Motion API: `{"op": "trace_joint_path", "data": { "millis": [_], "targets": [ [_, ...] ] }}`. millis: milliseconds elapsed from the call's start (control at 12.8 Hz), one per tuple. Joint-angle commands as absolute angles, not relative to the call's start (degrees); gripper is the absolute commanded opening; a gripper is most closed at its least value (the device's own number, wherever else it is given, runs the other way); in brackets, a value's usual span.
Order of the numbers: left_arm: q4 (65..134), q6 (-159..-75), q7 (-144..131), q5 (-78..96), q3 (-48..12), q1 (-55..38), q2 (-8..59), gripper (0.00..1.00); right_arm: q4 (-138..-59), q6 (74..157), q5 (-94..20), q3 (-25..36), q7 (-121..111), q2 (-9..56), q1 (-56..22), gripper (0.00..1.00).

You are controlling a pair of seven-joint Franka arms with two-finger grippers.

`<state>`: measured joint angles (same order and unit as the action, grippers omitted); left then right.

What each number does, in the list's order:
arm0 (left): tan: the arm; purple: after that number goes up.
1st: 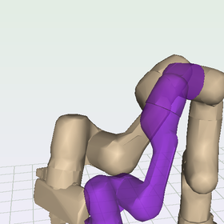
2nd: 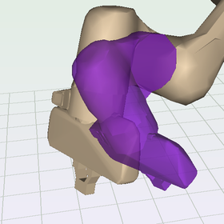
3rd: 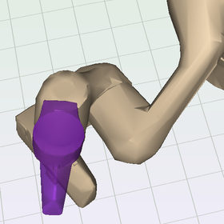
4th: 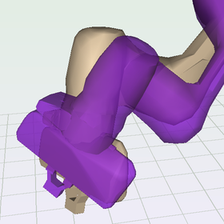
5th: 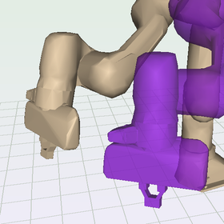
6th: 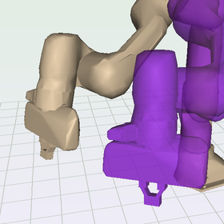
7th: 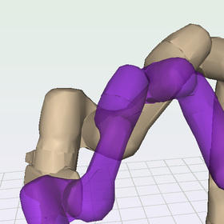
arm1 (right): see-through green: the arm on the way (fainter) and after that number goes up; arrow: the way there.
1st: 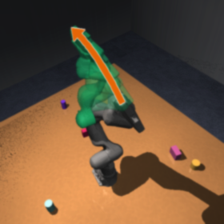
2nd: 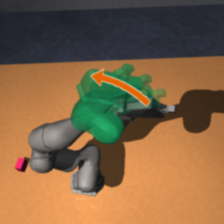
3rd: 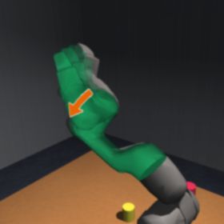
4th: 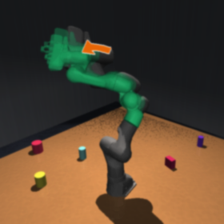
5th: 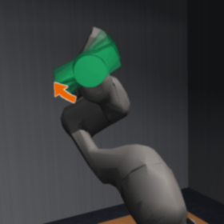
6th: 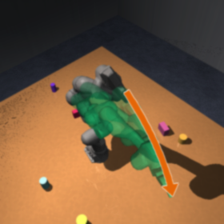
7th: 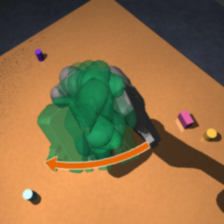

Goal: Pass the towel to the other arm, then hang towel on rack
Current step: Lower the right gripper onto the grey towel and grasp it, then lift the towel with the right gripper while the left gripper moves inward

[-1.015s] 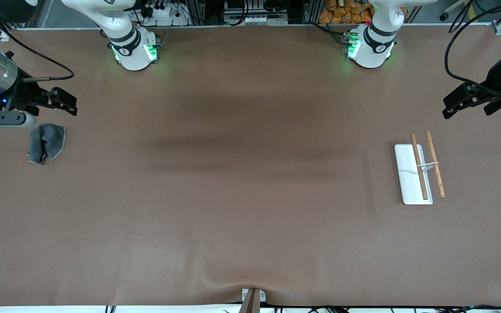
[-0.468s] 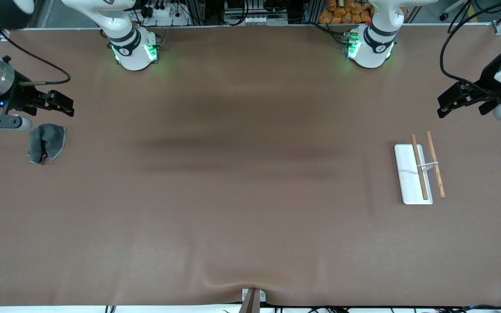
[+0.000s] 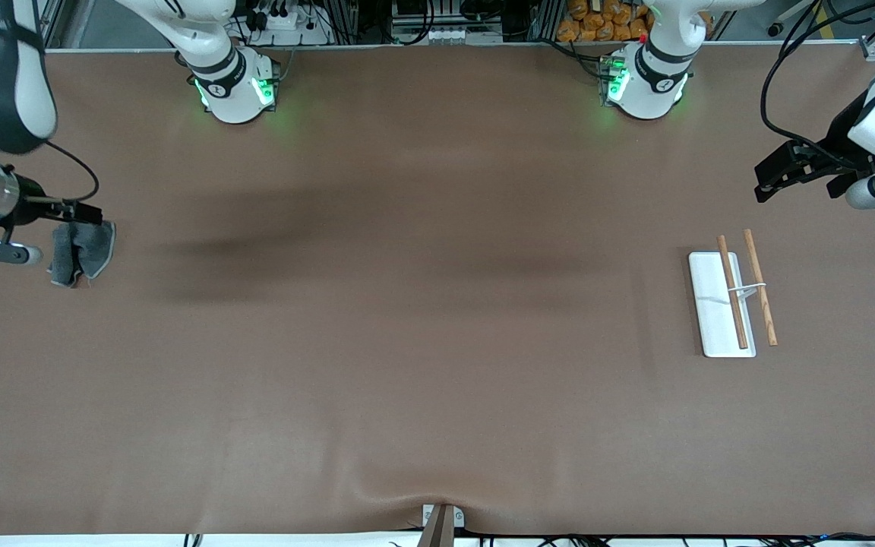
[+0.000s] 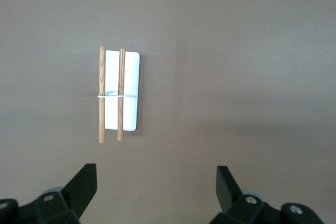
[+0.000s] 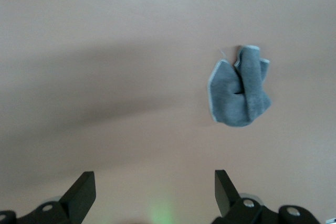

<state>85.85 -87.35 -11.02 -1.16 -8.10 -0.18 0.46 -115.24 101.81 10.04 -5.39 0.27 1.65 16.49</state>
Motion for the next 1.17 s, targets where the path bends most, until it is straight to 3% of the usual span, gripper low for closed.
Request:
{"op": "trace_joint_path", "data": {
  "millis": [0,702,859,937,1093],
  "targets": [
    [86.3,-87.8,-10.3,-0.6,-8.3,-0.1,0.4,1.0,-117.9,107.4,12.9,-6.4,-6.5,6.2,24.4,1.0],
    [87.5,-89.2,-10.4,-0.6,-8.3,-0.3,1.8,1.0,-117.9,128.1,22.7,-6.4,-15.6,21.4,35.4,1.0],
    [87.4,-91.0,-10.9,-0.6,-8.8,-0.7,3.4,1.0,-117.9,134.1,22.7,-6.3,-20.5,24.7,37.9,0.83],
    [87.4,-91.6,-11.0,-0.5,-9.1,-0.8,4.1,1.0,-117.9,135.6,22.7,-6.4,-21.5,25.9,39.0,0.68],
    [87.4,-92.4,-11.0,-0.5,-9.2,-0.9,5.0,1.0,-117.9,135.6,22.7,-6.4,-21.6,26.5,39.3,0.27]
  ]
}}
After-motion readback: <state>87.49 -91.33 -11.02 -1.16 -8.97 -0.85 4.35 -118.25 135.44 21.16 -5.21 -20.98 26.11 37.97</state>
